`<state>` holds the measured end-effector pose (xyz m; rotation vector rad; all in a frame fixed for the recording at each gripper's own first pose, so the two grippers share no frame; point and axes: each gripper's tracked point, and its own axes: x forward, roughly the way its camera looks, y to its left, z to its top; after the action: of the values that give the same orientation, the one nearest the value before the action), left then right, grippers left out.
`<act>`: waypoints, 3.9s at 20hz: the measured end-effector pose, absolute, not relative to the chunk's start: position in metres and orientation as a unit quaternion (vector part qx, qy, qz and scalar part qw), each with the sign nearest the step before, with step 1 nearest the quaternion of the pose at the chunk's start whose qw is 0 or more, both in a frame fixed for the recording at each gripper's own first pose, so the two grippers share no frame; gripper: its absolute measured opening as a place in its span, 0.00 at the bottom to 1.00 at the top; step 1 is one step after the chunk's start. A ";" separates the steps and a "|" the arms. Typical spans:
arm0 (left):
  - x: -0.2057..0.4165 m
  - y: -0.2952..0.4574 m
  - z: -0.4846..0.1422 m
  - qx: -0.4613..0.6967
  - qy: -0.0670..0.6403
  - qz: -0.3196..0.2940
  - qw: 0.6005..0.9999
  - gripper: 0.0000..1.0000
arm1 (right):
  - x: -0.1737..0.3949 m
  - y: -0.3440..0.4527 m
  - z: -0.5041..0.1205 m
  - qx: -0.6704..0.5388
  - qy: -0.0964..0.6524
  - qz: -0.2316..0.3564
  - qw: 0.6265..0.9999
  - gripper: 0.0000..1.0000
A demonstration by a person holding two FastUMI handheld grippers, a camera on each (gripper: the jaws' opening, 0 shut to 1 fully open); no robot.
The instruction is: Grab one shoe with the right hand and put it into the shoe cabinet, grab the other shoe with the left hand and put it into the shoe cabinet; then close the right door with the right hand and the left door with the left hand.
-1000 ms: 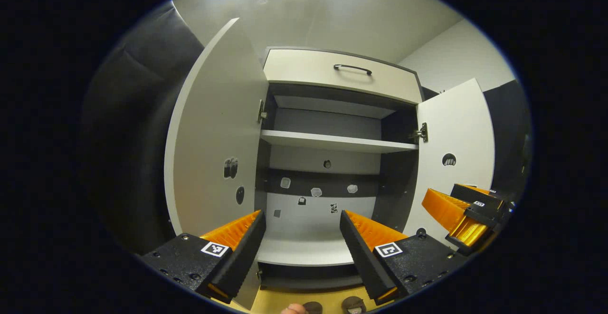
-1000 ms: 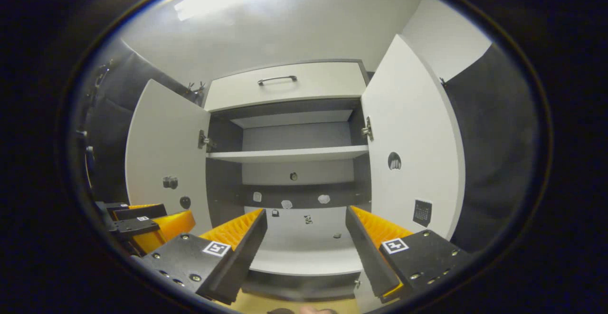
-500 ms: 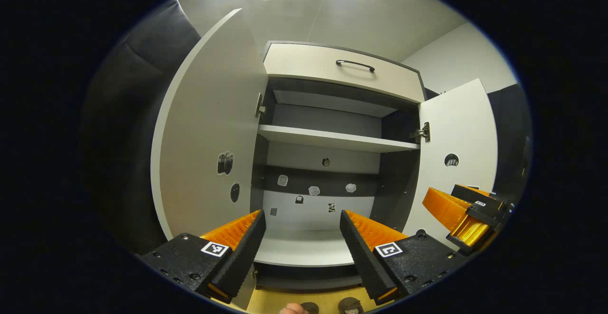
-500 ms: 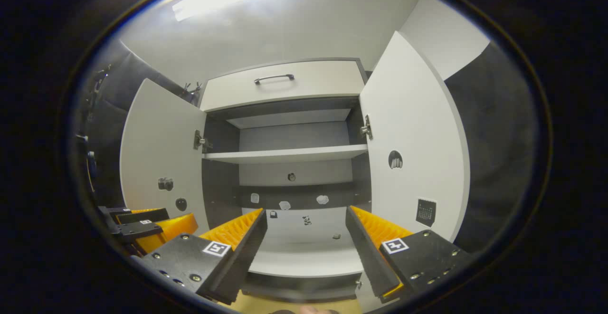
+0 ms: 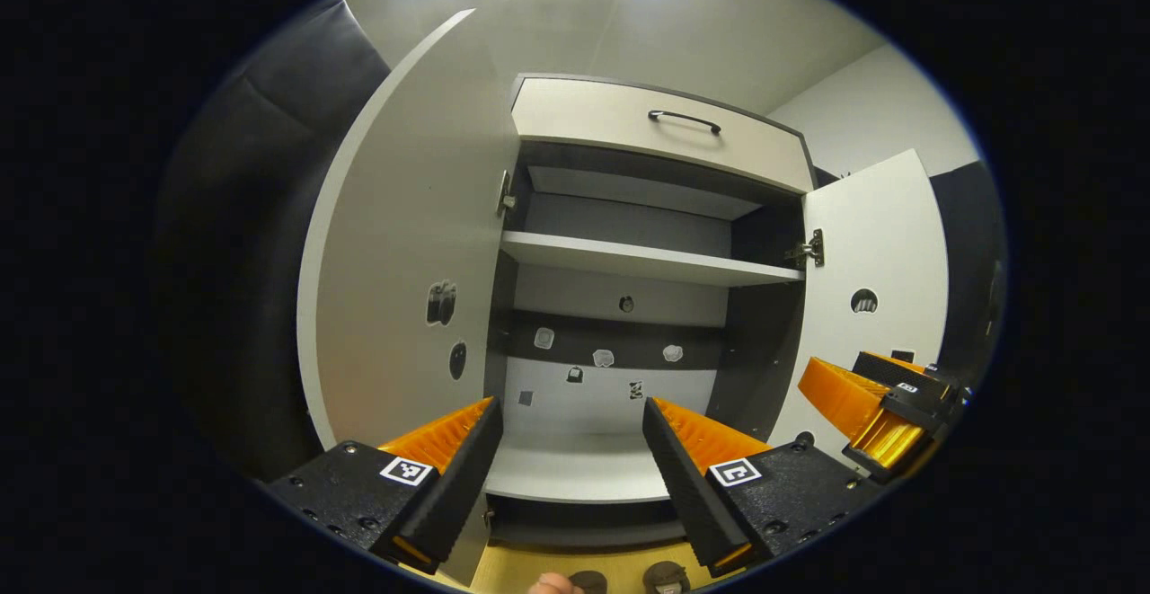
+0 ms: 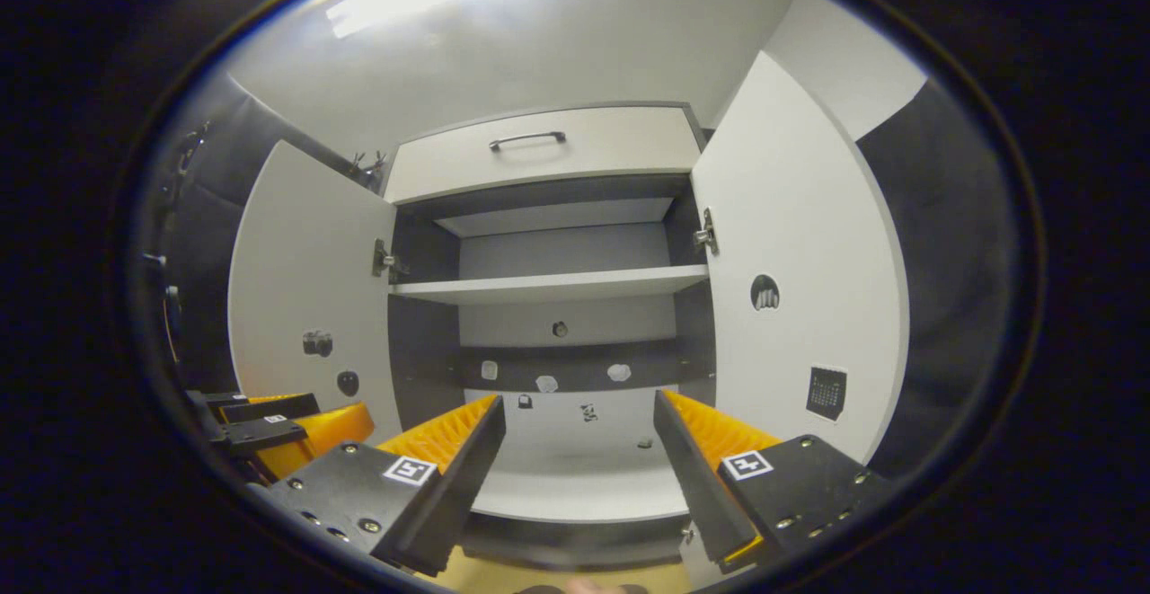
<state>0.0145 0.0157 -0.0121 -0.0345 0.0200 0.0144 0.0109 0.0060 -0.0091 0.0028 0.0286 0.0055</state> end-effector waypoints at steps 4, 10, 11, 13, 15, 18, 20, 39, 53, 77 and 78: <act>0.013 0.023 -0.011 -0.016 0.009 0.014 1.000 0.96 | 0.012 0.007 -0.047 -0.002 0.050 0.007 0.999 0.99; 0.006 0.043 -0.005 0.000 0.003 0.041 0.999 0.96 | -0.010 -0.012 -0.208 -0.027 0.182 0.006 0.983 1.00; 0.006 0.045 -0.004 0.002 0.002 0.044 0.999 0.96 | -0.019 -0.016 -0.240 -0.031 0.209 0.004 0.977 1.00; 0.004 0.051 -0.005 0.004 0.003 0.050 0.999 0.96 | -0.040 -0.024 -0.303 -0.037 0.264 0.002 0.964 1.00; 0.003 0.055 -0.005 0.002 0.004 0.053 0.999 0.96 | -0.059 -0.030 -0.360 -0.048 0.312 0.004 0.949 0.98; 0.003 0.059 -0.007 0.004 0.005 0.056 0.998 0.95 | -0.093 -0.039 -0.426 -0.050 0.385 0.007 0.922 1.00; 0.003 0.059 -0.008 0.006 0.006 0.056 0.998 0.94 | -0.118 -0.040 -0.461 -0.036 0.434 0.007 0.900 1.00; 0.003 0.060 -0.008 -0.004 -0.004 0.053 0.999 0.94 | -0.130 -0.074 -0.618 -0.147 0.544 -0.022 0.826 0.14; 0.003 0.059 -0.008 -0.002 -0.008 0.050 0.999 0.94 | -0.045 -0.045 -0.427 -0.065 0.376 0.002 0.924 0.00; 0.003 0.063 -0.006 -0.004 -0.011 0.056 0.998 0.91 | 0.278 -0.041 -0.335 -0.057 0.281 -0.006 0.958 0.00; 0.003 0.064 -0.007 -0.003 -0.010 0.058 0.998 0.92 | 0.279 -0.041 -0.339 -0.057 0.286 -0.009 0.957 0.01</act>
<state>0.0028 0.0635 -0.0067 -0.0069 -0.0205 0.1154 0.2789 -0.0414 -0.3389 -0.1152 0.5798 -0.0177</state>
